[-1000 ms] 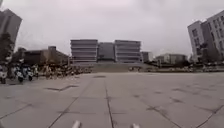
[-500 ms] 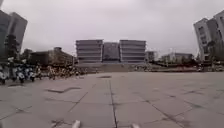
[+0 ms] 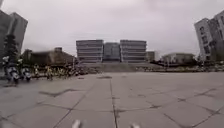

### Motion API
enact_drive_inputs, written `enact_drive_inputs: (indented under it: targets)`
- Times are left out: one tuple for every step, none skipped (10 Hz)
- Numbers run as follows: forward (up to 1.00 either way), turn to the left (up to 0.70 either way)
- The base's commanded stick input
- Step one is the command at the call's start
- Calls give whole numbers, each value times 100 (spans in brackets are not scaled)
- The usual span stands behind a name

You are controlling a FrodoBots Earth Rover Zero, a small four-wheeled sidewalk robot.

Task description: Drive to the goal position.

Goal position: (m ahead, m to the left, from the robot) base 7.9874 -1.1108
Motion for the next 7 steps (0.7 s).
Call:
enact_drive_inputs:
  targets:
    - [70,0]
    - [70,0]
    - [70,0]
    - [70,0]
    - [70,0]
    - [70,0]
    - [70,0]
